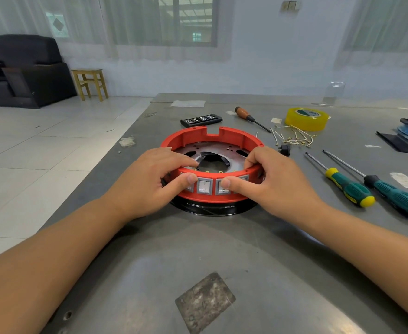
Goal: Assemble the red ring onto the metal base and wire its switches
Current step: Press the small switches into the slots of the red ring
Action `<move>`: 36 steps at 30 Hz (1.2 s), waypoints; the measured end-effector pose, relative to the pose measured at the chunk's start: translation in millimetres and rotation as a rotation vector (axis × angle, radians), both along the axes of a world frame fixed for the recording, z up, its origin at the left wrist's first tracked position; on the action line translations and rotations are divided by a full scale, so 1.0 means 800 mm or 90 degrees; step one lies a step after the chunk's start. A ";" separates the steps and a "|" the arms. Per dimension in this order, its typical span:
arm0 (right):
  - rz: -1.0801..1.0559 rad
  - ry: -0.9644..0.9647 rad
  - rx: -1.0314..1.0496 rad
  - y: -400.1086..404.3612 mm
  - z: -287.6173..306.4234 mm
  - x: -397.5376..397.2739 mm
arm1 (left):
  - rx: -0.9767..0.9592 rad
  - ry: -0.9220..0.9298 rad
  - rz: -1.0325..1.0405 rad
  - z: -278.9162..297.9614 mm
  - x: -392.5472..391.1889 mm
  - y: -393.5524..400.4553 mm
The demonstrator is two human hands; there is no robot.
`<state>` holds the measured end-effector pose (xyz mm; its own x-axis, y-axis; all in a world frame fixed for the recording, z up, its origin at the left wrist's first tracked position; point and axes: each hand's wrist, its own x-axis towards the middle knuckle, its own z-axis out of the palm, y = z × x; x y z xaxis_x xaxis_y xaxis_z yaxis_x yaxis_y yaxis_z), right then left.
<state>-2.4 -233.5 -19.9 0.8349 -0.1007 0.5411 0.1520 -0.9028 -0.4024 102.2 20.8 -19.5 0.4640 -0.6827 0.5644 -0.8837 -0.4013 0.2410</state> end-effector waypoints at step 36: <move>0.156 0.041 -0.066 -0.063 0.000 -0.014 | -0.127 -0.030 0.033 -0.008 0.003 0.000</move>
<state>-13.4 -284.3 -19.9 0.8605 0.1613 0.4833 0.3478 -0.8790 -0.3260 104.7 21.0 -26.2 0.4660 -0.5309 0.7078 -0.8750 -0.3953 0.2796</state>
